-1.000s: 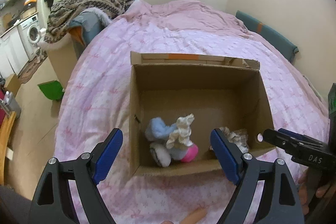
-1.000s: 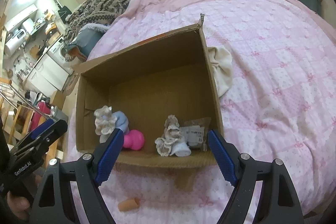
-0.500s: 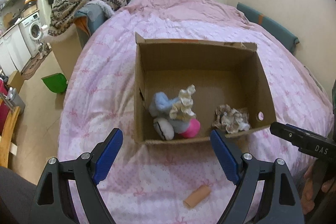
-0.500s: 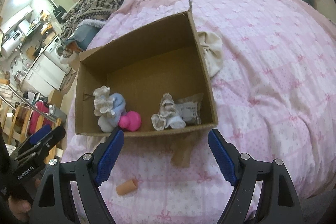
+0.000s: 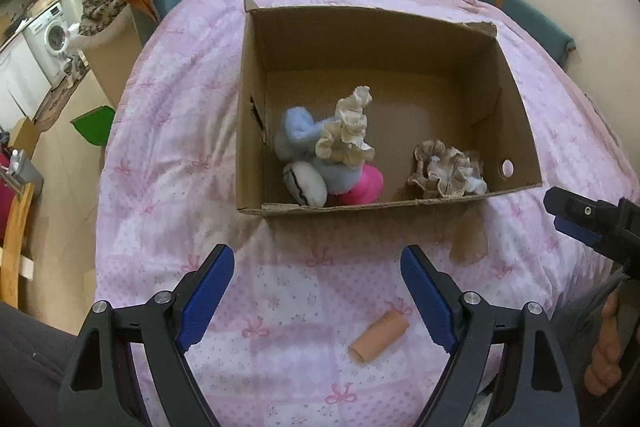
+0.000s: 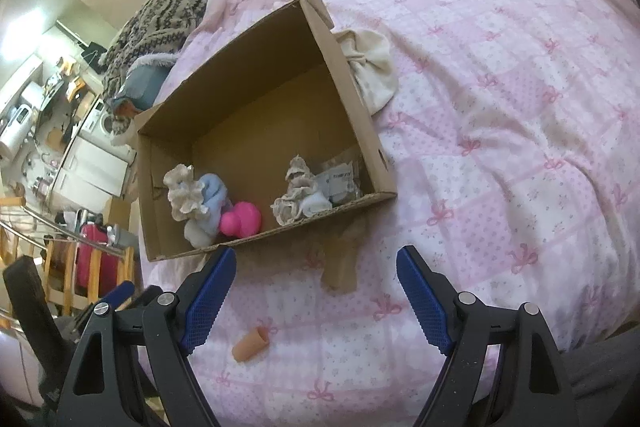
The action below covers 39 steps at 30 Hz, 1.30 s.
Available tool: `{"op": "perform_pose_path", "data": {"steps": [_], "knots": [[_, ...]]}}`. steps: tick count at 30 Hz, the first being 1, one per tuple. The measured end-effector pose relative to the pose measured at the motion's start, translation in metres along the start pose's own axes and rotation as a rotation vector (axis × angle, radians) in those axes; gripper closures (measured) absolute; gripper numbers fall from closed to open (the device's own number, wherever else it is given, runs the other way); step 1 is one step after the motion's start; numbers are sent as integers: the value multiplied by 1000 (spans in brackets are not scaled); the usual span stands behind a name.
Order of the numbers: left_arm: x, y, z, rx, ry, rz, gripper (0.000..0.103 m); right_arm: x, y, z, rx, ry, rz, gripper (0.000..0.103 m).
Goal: Organize soft objects
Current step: 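Withdraw both grippers from the box toward the tan cardboard tube on the bed, then grasp the tan cardboard tube with the left gripper while the right gripper grasps the beige fabric piece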
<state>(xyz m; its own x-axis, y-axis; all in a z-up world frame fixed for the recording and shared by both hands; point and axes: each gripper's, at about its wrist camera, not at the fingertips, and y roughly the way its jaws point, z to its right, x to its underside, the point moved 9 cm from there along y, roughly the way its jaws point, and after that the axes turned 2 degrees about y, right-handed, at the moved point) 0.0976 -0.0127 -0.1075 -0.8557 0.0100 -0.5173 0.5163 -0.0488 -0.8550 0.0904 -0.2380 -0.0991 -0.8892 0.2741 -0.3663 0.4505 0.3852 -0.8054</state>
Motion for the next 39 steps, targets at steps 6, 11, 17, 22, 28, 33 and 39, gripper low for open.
{"op": "perform_pose_path", "data": {"steps": [6,11,17,22,28,33,39], "knots": [[6,6,8,13,22,-28,19,7,8,-5,19,-26,-38,16],[28,30,24,45,76,-157,19,7,11,-2,18,-6,-49,16],[46,48,36,83,96,-248,19,6,17,6,30,29,-67,16],[55,60,36,90,86,-313,19,7,22,7,26,35,-84,16],[68,72,48,87,159,-361,34,7,25,9,27,53,-91,16],[79,83,59,88,229,-387,45,7,25,11,31,60,-90,16],[79,81,75,157,272,-374,87,6,26,12,37,61,-93,16]]}}
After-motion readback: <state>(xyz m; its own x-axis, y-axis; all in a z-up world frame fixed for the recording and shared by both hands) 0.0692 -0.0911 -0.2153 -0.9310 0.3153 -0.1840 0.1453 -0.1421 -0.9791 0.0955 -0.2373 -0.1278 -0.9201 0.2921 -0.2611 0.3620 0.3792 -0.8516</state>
